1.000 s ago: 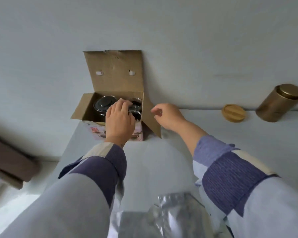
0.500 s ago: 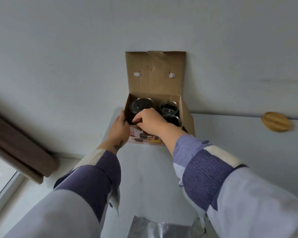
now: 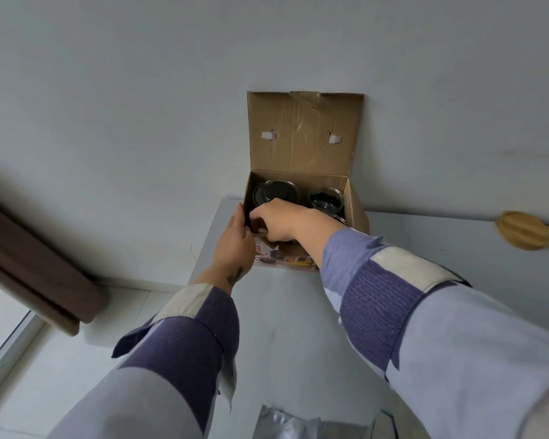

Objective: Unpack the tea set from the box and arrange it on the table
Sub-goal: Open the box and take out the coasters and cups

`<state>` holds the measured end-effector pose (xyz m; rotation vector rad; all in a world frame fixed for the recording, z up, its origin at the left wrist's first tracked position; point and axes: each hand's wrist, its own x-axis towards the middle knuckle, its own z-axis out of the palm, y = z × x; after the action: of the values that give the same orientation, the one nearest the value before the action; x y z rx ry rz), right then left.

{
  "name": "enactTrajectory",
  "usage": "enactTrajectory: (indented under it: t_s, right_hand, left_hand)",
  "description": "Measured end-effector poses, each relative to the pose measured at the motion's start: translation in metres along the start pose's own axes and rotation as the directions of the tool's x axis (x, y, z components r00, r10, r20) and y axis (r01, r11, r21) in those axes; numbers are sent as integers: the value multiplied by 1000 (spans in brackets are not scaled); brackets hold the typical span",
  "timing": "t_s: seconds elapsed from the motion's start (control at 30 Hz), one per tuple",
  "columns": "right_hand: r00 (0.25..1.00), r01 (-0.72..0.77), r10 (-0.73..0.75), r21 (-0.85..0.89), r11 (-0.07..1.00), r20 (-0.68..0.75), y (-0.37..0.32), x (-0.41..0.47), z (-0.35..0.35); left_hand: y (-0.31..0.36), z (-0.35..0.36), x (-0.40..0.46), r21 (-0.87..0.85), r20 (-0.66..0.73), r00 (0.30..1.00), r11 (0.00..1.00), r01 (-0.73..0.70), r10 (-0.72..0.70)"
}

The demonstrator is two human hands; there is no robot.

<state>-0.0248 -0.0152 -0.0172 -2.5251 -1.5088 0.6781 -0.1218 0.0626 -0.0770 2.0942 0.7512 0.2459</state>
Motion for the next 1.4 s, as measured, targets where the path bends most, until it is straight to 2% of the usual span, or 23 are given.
enactTrajectory:
  t_s: [0.13, 0.37, 0.5, 0.6, 0.7, 0.8, 0.83, 0.9, 0.93, 1.0, 1.1, 1.13, 1.2, 1.3, 1.4]
  right_hand:
    - [1000, 2, -3, -16, 1000, -29, 0, 3, 2]
    - [988, -88, 79, -59, 994, -134, 1, 6, 17]
    - [975, -53, 46, -25, 998, -219, 0, -6, 2]
    - [957, -19, 20, 7, 1000, -289, -2, -23, -12]
    - [934, 4, 29, 91, 996, -356, 0, -42, -25]
    - [901, 29, 104, 296, 955, -421, 14, -59, -38]
    - [892, 42, 126, 357, 933, -433, 20, -65, -41]
    - [882, 65, 161, 453, 889, -444, 33, -81, -46]
    - [881, 63, 186, 496, 866, -436, 39, -90, -47]
    - [886, 13, 268, 597, 802, -379, 55, -111, -48]
    - [912, -116, 384, 807, 578, -144, 83, -142, -47]
    - [916, -154, 395, 854, 498, -65, 93, -153, -46]
    - [918, -211, 396, 890, 403, 38, 113, -178, -41]
    - [909, -252, 404, 909, 332, 105, 147, -215, -31]
    - [886, -273, 454, 894, 355, 90, 180, -243, -21]
  left_hand:
    - [-1, 2, 1, -4, -5, 1000, 1000, -3, 3]
    - [4, 5, 1, 47, -22, 1000, 999, 1, 0]
    - [6, 2, 2, 42, 3, 1000, 999, 27, -27]
    - [15, -2, 3, 99, 33, 997, 993, 60, -63]
    - [25, -9, 1, 195, -49, 999, 981, 6, 3]
    - [36, -16, -6, 357, -144, 978, 929, -93, 153]
    - [42, -17, -7, 352, -135, 975, 928, -119, 177]
    - [60, -15, -10, 238, -96, 976, 957, -167, 195]
    - [70, -12, -12, 200, -91, 972, 960, -194, 216]
    - [90, -5, -18, 288, -99, 937, 911, -295, 335]
    - [119, 16, -31, 445, -32, 831, 752, -486, 556]
    - [129, 26, -37, 451, 13, 794, 705, -548, 608]
    - [148, 49, -48, 435, 98, 716, 618, -655, 691]
    - [169, 87, -60, 399, 189, 643, 540, -741, 742]
    - [181, 132, -69, 323, 200, 662, 589, -741, 722]
